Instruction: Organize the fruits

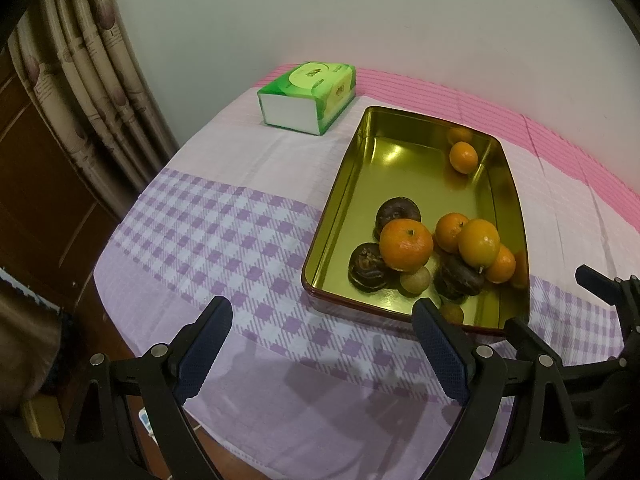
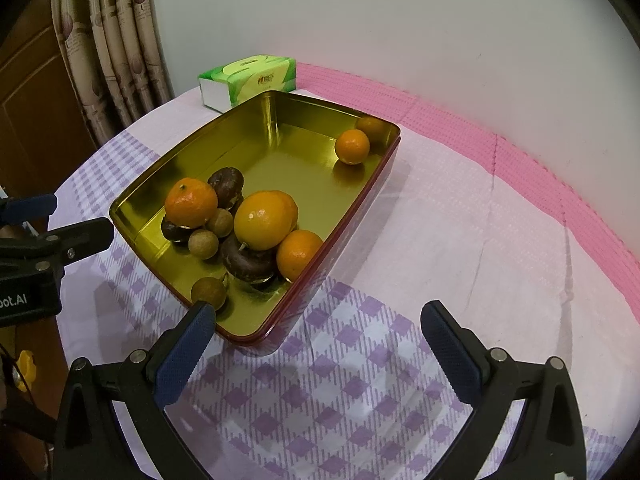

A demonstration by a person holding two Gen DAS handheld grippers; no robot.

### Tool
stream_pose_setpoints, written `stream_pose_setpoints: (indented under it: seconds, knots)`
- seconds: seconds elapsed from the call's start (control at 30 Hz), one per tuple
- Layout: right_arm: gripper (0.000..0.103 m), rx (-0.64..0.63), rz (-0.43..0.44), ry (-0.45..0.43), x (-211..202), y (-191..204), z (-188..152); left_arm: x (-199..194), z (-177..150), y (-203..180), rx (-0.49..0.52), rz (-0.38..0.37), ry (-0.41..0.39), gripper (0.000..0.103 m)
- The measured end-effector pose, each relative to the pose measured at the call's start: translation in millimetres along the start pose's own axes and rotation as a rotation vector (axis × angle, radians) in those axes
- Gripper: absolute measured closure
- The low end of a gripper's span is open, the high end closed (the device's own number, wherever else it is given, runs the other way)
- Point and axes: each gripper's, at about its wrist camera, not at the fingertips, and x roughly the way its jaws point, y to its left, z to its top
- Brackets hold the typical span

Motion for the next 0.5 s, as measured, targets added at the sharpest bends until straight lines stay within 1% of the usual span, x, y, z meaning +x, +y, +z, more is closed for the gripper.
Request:
stream_pose_setpoints:
  seconds: [0.5]
  knots:
    - [0.001,-0.013,0.014,0.000,-1.1,5.7,-0.1,-0.2,-0.1,-0.4,0.002,0.000,0.001,0.012]
